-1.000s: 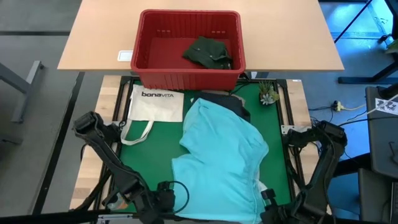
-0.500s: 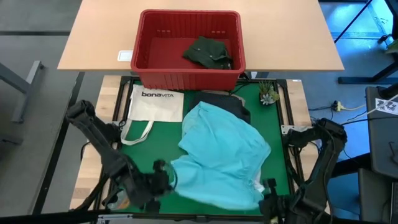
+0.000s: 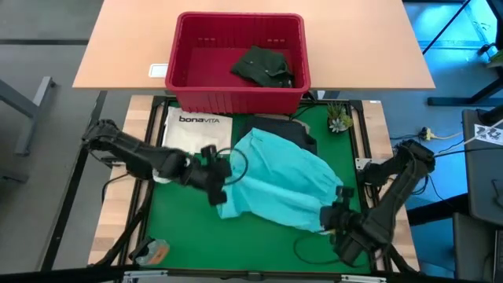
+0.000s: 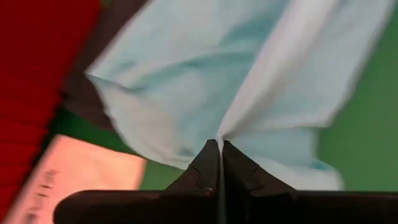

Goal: Fold Laundry from Bin
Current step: Fold the light blue shorts from the red laundry bin

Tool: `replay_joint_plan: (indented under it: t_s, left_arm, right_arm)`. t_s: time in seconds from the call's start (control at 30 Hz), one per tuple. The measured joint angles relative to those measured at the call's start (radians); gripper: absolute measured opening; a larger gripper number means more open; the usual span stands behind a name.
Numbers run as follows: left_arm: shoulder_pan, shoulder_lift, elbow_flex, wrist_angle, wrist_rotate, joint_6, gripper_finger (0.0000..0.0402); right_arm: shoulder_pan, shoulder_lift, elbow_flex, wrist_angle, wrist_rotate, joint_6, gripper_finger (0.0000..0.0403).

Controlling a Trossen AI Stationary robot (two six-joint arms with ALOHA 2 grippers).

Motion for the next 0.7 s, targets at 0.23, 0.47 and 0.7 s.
replay_joint_plan:
  t_s: [0.23,0.47,0.7]
  left_arm:
    - [0.181,0.001,0.000,0.021,-0.013,0.205,0.0000]
    - [0.328,0.003,0.000,0.220,0.015,0.461,0.0000]
    - [0.459,0.068,0.000,0.340,0.116,0.566,0.0000]
  right_arm:
    - [-0.097,-0.064,-0.170,-0.032,0.006,0.084,0.0025]
    - [-0.187,-0.181,-0.271,-0.033,-0.009,0.079,0.0027]
    - [-0.294,-0.231,-0.358,-0.029,-0.019,0.077,0.0027]
